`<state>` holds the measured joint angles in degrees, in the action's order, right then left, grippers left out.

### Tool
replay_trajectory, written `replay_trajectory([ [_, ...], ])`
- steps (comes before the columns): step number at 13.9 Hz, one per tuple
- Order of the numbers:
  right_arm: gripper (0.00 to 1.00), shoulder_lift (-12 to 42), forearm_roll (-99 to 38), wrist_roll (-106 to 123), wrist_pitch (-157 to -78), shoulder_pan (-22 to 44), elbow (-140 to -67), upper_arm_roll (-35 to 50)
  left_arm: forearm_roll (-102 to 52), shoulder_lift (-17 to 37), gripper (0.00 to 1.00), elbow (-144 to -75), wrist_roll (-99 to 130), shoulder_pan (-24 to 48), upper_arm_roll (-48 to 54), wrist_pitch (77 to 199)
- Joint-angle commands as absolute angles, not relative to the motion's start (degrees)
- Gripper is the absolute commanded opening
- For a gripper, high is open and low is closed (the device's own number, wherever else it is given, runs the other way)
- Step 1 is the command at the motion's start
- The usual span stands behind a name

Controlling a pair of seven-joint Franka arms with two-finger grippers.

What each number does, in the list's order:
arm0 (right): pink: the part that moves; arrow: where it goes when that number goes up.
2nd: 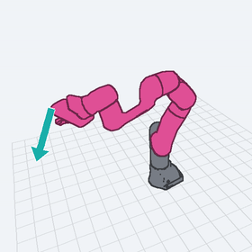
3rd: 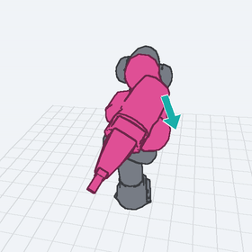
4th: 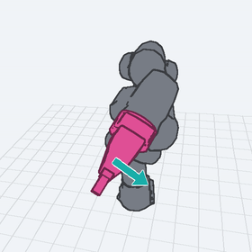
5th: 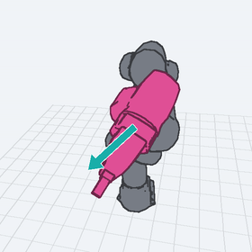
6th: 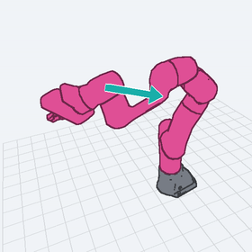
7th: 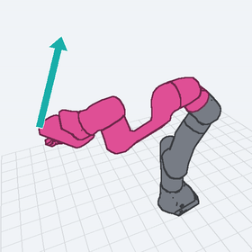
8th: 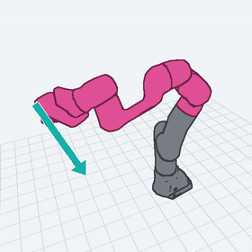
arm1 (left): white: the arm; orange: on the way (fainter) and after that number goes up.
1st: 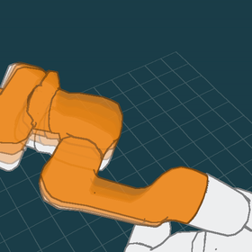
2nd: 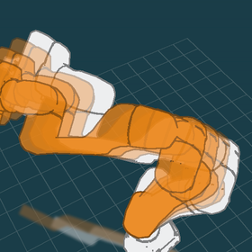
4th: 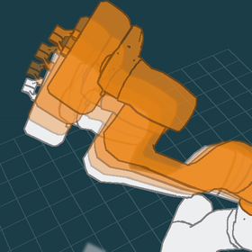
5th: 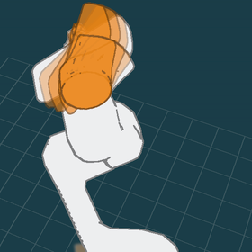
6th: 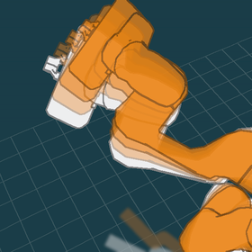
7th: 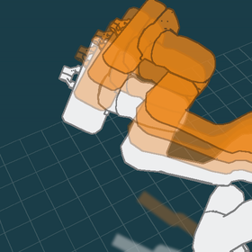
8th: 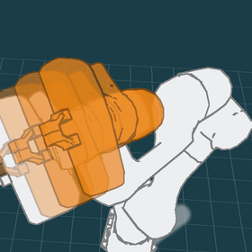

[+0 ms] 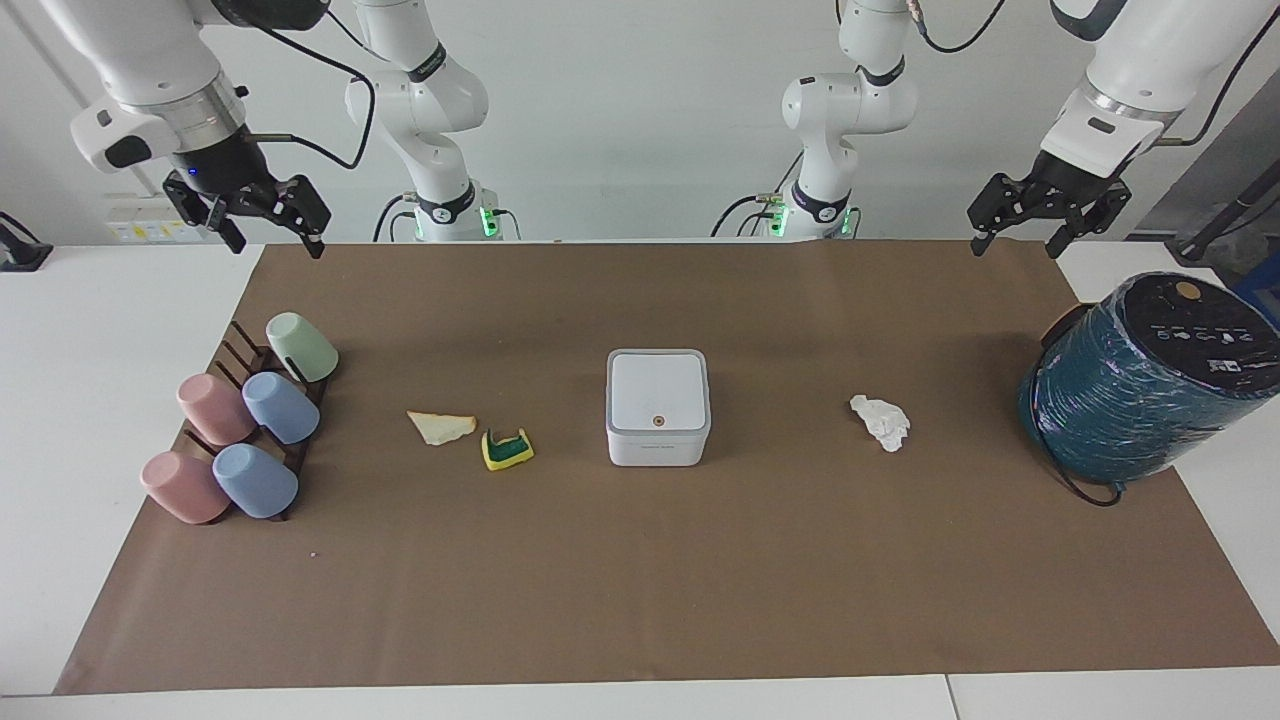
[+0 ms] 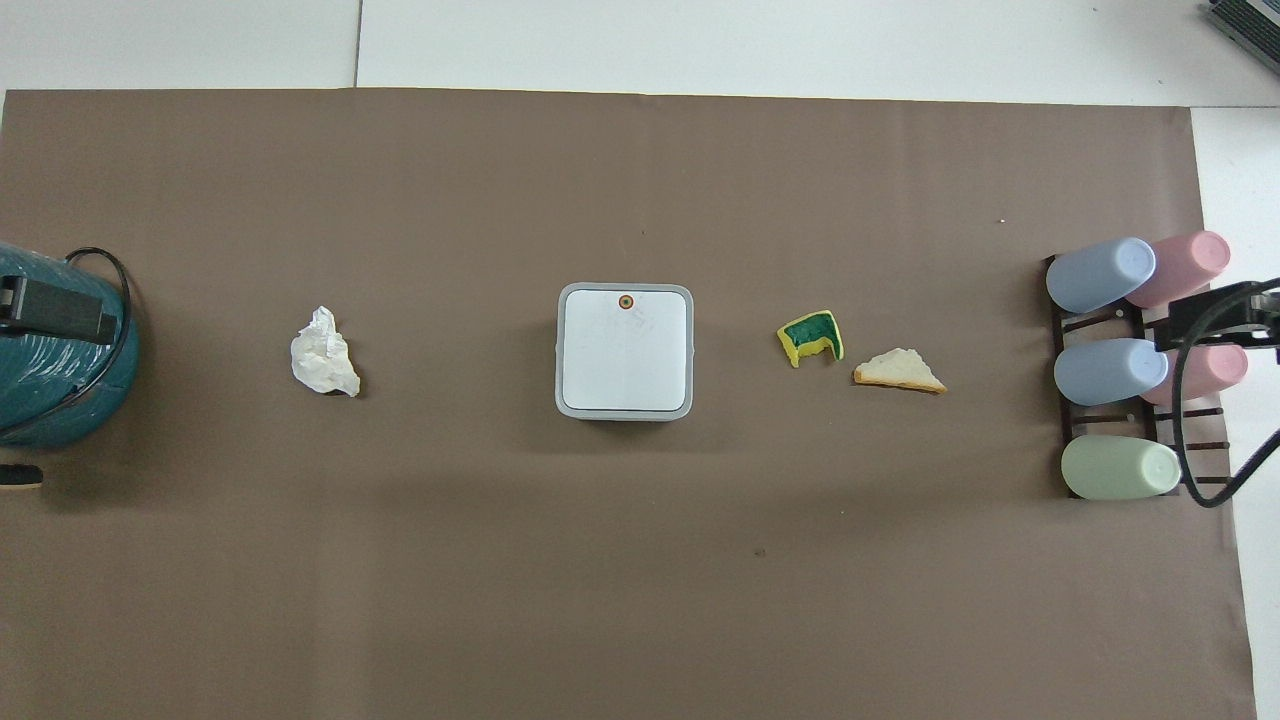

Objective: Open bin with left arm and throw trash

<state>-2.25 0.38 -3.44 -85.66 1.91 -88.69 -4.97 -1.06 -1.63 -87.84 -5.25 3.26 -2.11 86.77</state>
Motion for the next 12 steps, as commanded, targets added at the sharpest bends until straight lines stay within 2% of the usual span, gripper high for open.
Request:
replay_trajectory([
  [1,1.0,-2.0,0.4,-3.7,-84.7,1.7,-88.1,-4.6,-1.4,-3.2,1.0,-89.6,-6.2,2.8,-1.9,87.0],
  [10,1.0,-2.4,2.7,-3.9,-86.6,3.2,-89.3,-4.5,-1.4,-2.9,1.0,-89.6,-5.4,3.4,-0.8,89.3],
  [12,1.0,-2.5,3.8,-4.3,-87.1,4.1,-89.7,-4.5,-1.4,-3.4,1.0,-91.6,-5.3,6.0,-0.4,90.8],
])
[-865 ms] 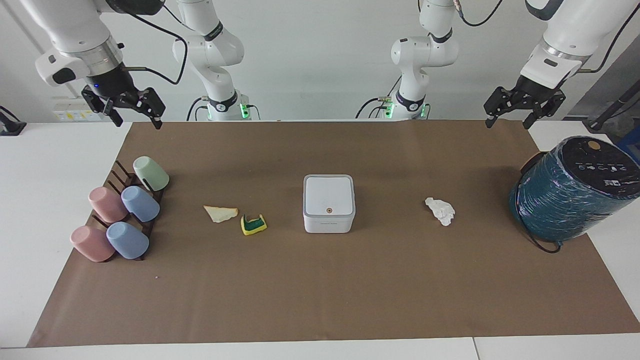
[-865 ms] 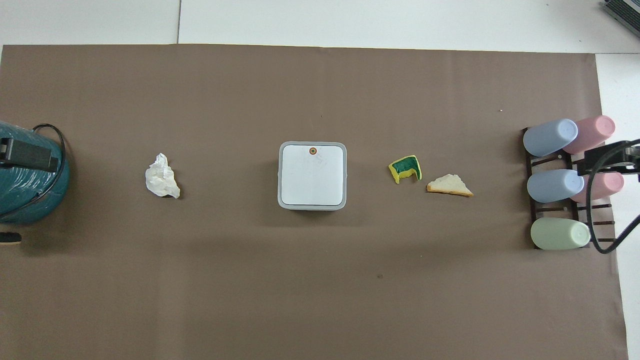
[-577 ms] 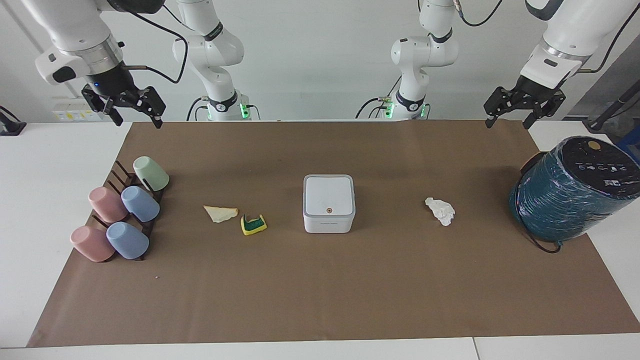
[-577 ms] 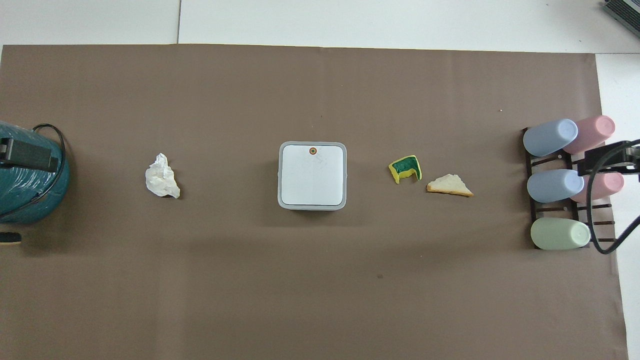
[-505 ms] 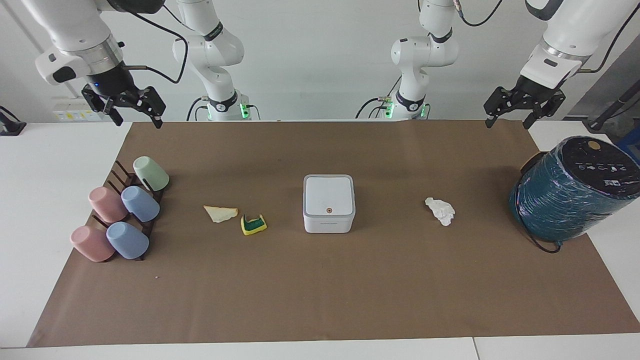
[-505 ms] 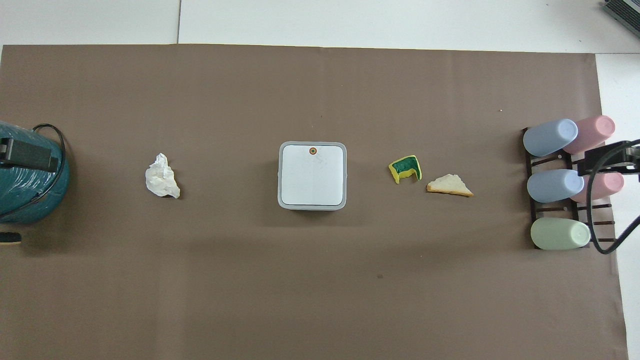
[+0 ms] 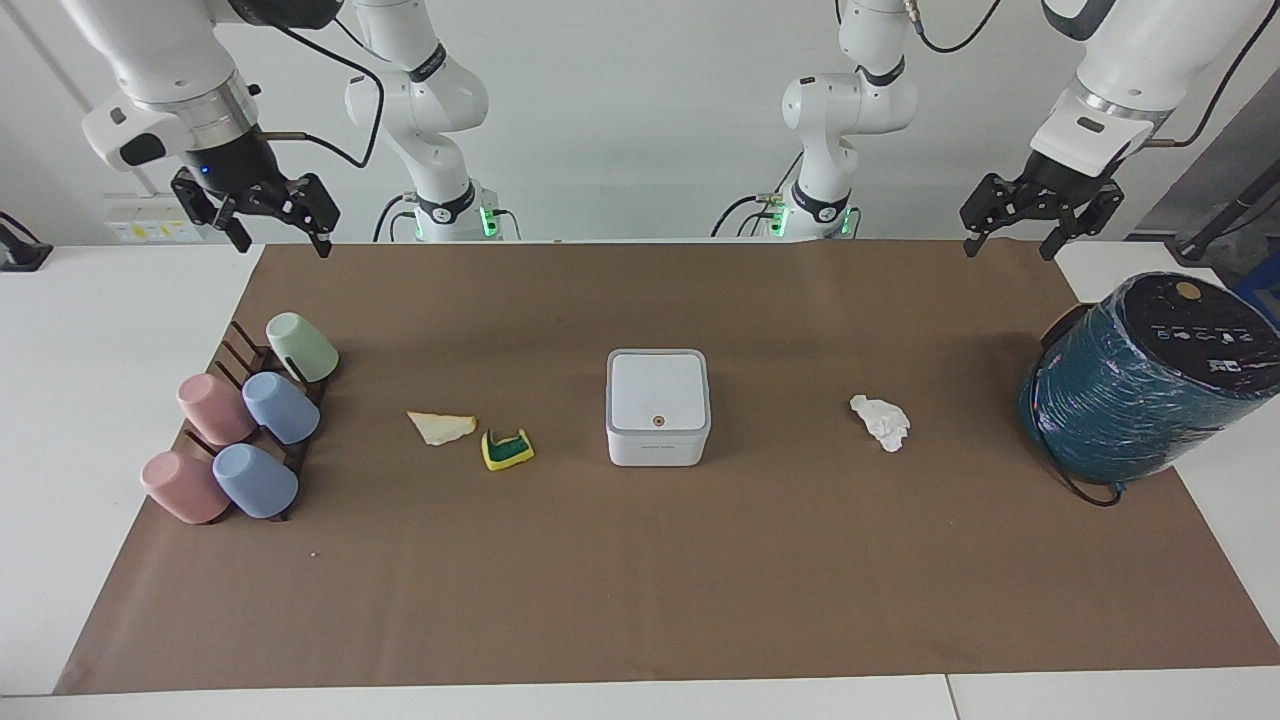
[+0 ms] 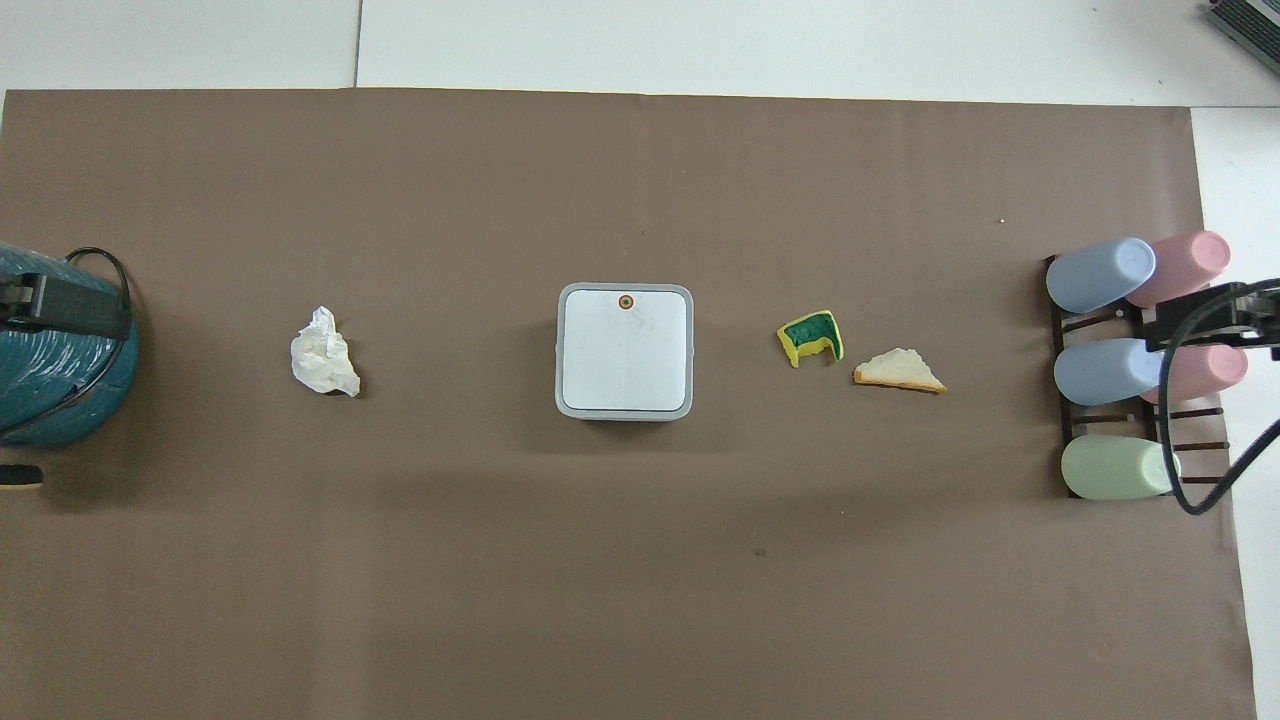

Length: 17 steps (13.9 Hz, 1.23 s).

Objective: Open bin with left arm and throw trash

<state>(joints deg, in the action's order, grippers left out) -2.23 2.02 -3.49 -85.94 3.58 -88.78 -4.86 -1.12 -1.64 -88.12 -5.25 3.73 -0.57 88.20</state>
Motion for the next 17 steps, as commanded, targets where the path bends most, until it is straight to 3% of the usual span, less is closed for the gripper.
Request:
replay_trajectory([
  [1,1.0,-2.5,3.8,-5.2,-87.4,4.1,-89.7,-4.5,-1.4,-4.0,1.0,-92.5,-5.2,7.3,-0.3,91.8],
  [4,1.0,-3.1,3.8,-6.0,-88.7,4.2,-91.4,-4.4,-1.3,-5.3,1.0,-98.6,-2.9,13.5,-0.3,97.9],
  [7,1.0,-4.2,2.9,-5.5,-90.8,4.1,-93.9,-4.2,-1.4,-3.2,1.0,-99.8,5.4,20.5,-0.2,103.3],
  [8,1.0,-4.4,2.7,-5.4,-91.7,4.2,-95.2,-4.1,-1.4,-1.9,0.92,-99.8,7.6,22.2,-0.2,104.8],
  [9,1.0,-5.0,2.5,-5.5,-93.4,4.3,-96.8,-4.1,-1.4,-1.2,0.68,-99.8,8.8,23.9,-0.2,106.2],
  [12,1.0,-7.3,2.5,-5.5,-102.8,5.7,-105.7,-4.0,-0.9,3.6,0.44,-99.2,15.1,29.4,-0.3,111.3],
  [15,1.0,-7.7,0.9,-0.8,-110.9,5.8,-112.3,-4.0,0.6,8.5,0.02,-98.8,20.8,33.3,-0.2,119.8],
  [17,1.0,-4.6,-4.9,8.7,-112.3,5.3,-112.8,-4.1,0.6,9.9,0.0,-98.7,20.8,33.9,-0.2,123.6],
])
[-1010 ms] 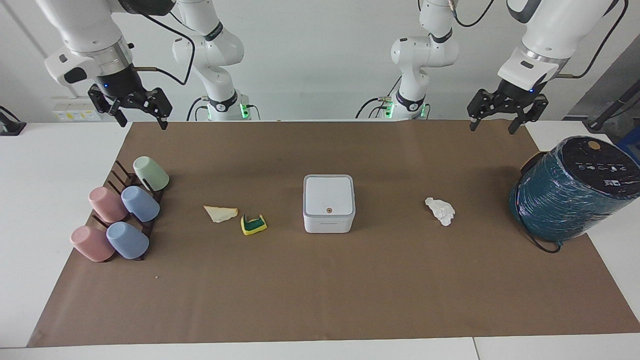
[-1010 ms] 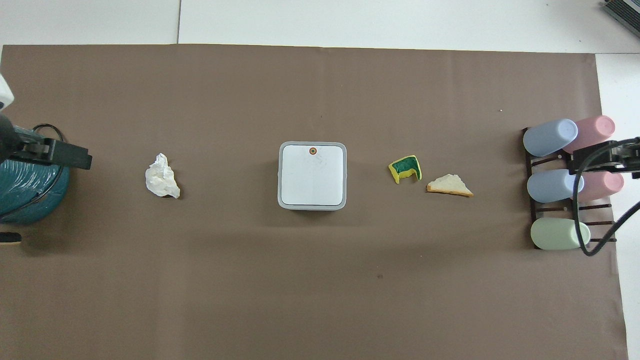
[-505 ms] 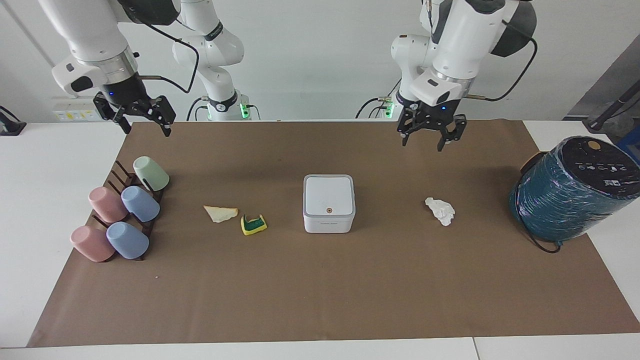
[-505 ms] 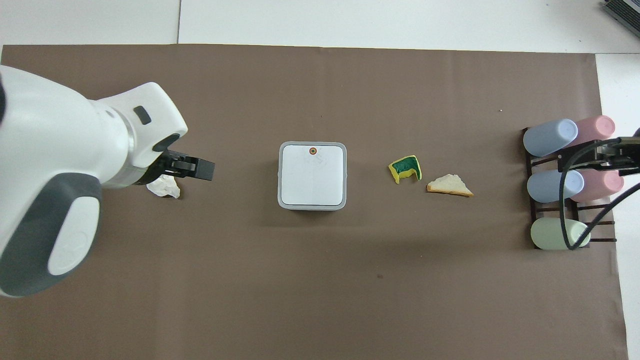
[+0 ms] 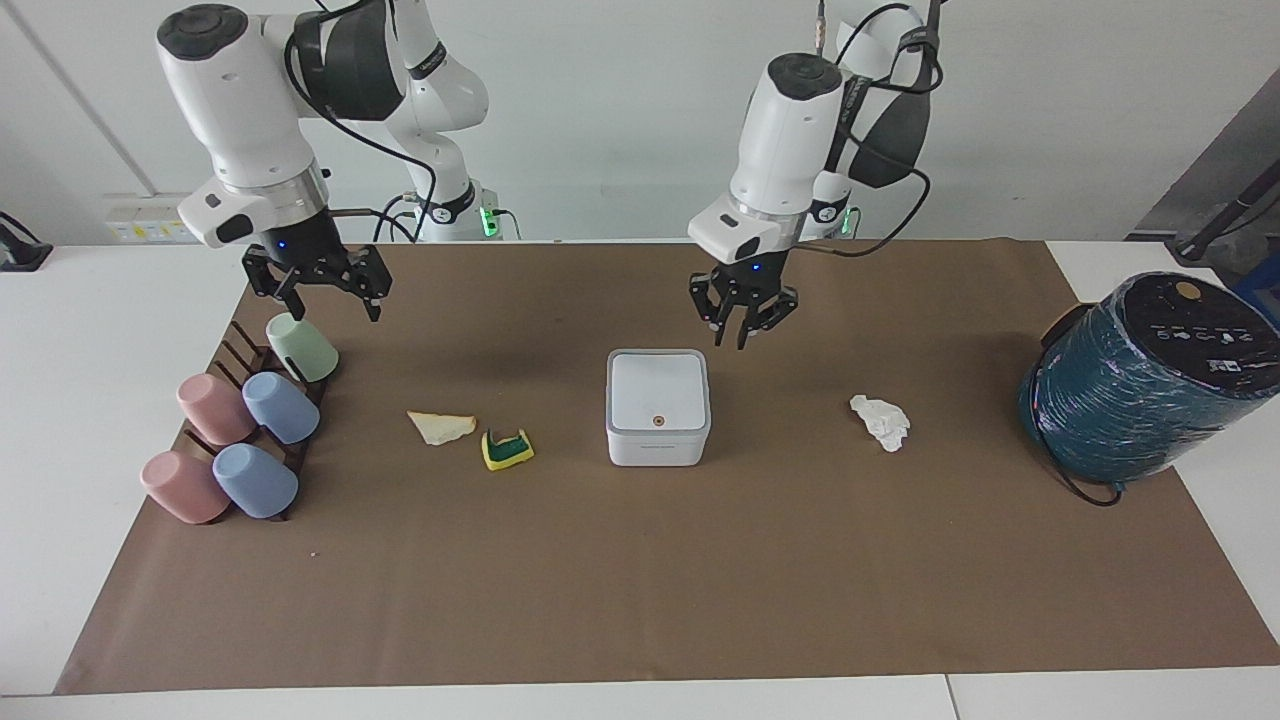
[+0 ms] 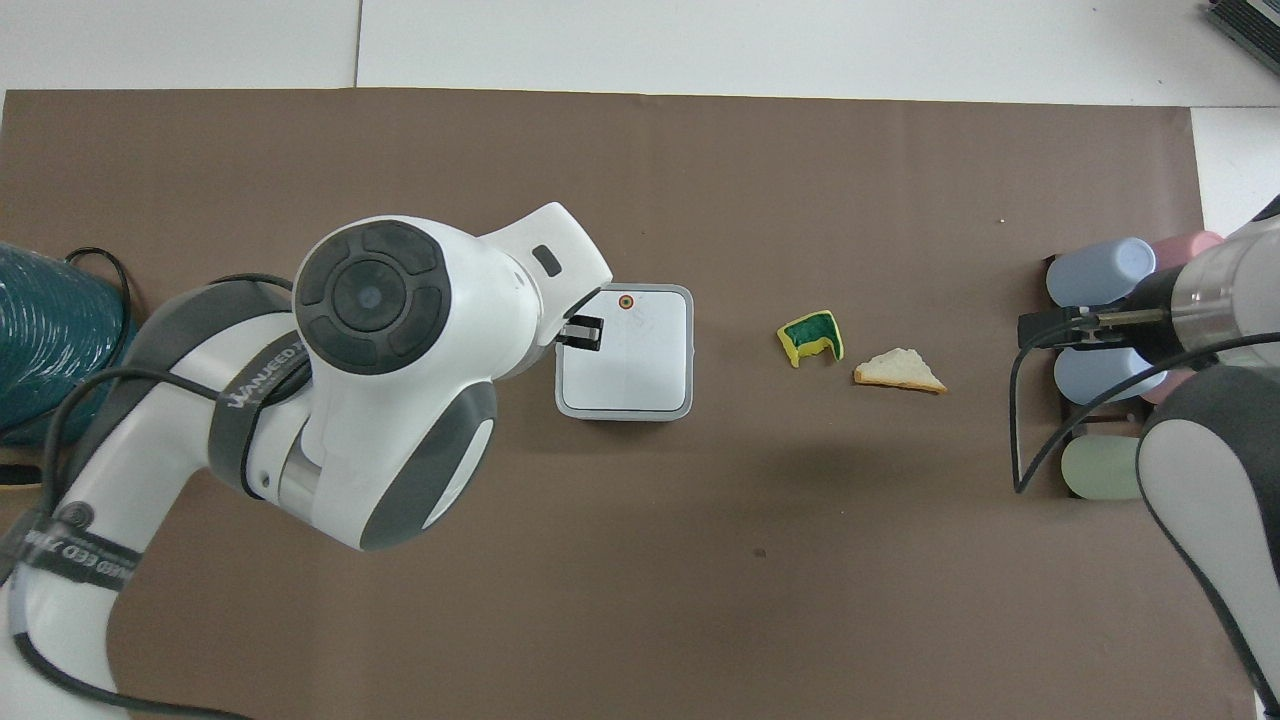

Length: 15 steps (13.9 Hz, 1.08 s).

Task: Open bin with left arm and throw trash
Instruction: 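Reach the left gripper to the white bin lid and grasp it, then lift the lid with the left gripper while the right gripper reaches the toast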

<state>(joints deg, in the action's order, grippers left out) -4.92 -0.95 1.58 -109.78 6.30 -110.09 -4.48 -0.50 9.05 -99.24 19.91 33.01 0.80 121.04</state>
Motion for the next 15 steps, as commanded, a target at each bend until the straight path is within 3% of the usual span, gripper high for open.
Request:
replay_trajectory([
  [1,1.0,-3.6,-5.8,13.5,-115.8,5.2,-114.6,-4.1,0.6,10.5,0.0,-98.7,20.8,33.9,-0.2,125.2],
  [8,1.0,8.7,-6.0,46.5,-133.5,5.5,-120.0,-4.0,3.3,21.7,0.0,-93.6,24.4,37.7,-0.4,130.1],
  [11,1.0,9.6,-7.8,47.3,-142.1,5.8,-126.8,-3.9,5.5,25.2,0.0,-89.7,25.6,38.2,-0.4,130.2],
  [15,1.0,7.9,-7.9,51.8,-142.0,5.8,-130.9,-3.6,7.4,26.5,0.0,-90.2,25.6,38.4,-0.4,130.3],
])
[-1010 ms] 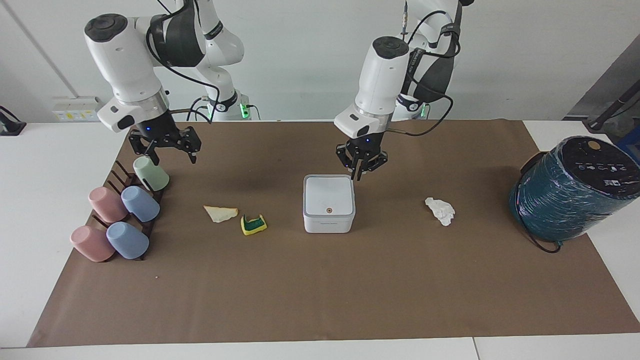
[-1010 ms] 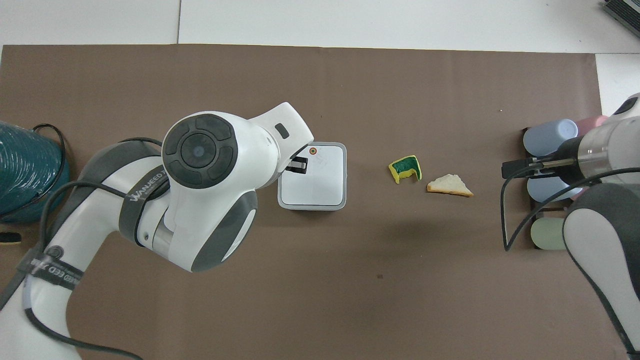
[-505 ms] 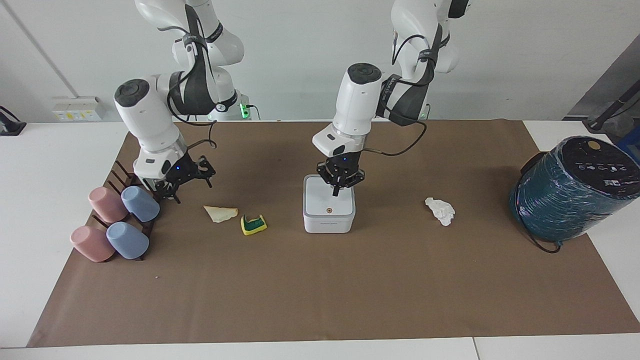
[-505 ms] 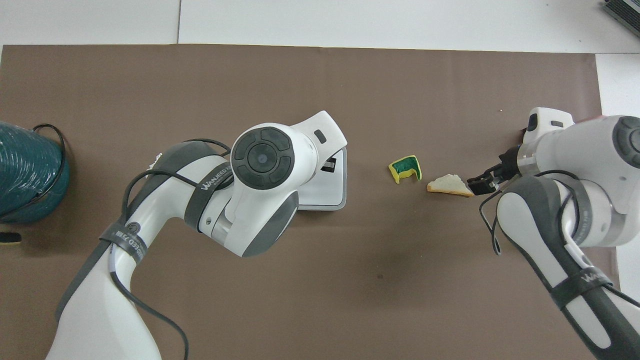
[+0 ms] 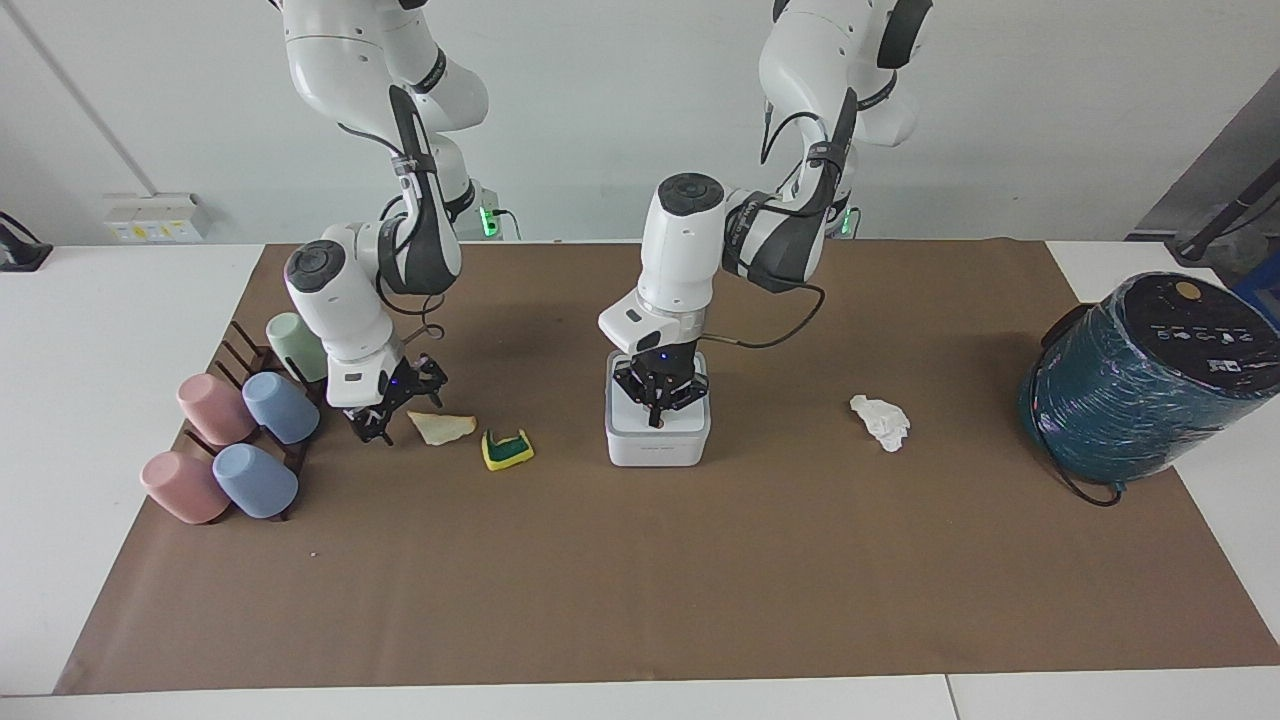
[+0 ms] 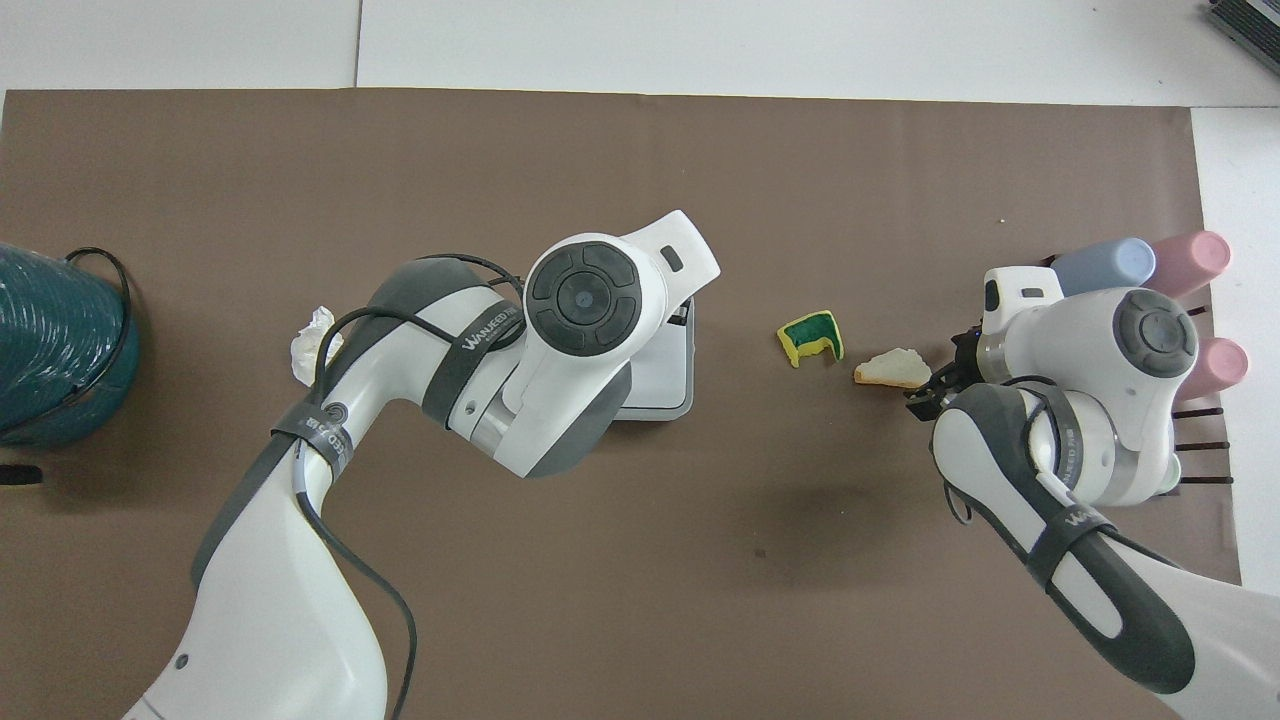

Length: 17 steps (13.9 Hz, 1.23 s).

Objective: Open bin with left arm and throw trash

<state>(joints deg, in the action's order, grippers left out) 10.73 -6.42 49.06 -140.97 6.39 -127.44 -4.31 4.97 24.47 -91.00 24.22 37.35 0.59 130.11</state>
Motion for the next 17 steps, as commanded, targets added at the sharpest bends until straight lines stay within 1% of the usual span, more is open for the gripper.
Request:
replay_trajectory([
  [1,1.0,7.6,-7.9,51.9,-142.0,5.8,-131.6,-3.6,7.5,26.4,0.0,-90.4,25.5,38.4,-0.4,130.2],
  [4,1.0,7.5,-7.9,51.9,-142.3,5.8,-131.9,-3.5,8.6,25.5,0.0,-90.4,25.4,39.1,-0.5,125.1],
  [5,0.97,7.5,-8.0,51.9,-142.5,5.8,-132.0,-3.4,8.6,24.0,0.0,-90.7,25.3,38.9,-0.4,124.0],
  [7,0.84,7.5,-8.0,51.9,-142.7,6.5,-132.3,-3.4,8.6,20.1,0.0,-92.1,25.1,38.5,-0.4,120.5],
  [9,0.74,7.5,-8.0,51.6,-143.4,6.5,-132.7,-3.4,8.6,15.8,0.0,-94.6,24.8,38.4,-0.3,117.7],
  [10,0.66,7.5,-8.0,51.4,-144.2,6.6,-133.1,-3.4,8.6,14.1,0.0,-96.1,24.4,38.4,-0.3,116.6],
  [11,0.55,7.5,-8.0,51.3,-144.7,6.6,-133.3,-3.4,8.6,12.0,0.0,-97.7,23.6,38.2,-0.4,115.3],
  [13,0.14,7.5,-8.0,51.1,-144.7,6.5,-133.3,-3.4,8.6,8.8,0.0,-100.3,21.3,37.5,-0.4,112.0],
  [14,0.0,7.5,-8.0,49.8,-144.7,6.6,-133.1,-3.4,8.6,7.6,0.0,-101.1,20.1,37.4,-0.5,110.3],
  [15,0.0,7.5,-8.0,47.4,-144.1,6.7,-132.9,-3.3,8.6,6.0,0.0,-102.4,19.1,36.6,-0.7,109.6],
  [17,0.0,6.9,-7.9,43.2,-142.9,9.1,-131.1,-3.3,8.6,2.6,0.0,-106.1,16.4,33.9,-0.6,110.1],
])
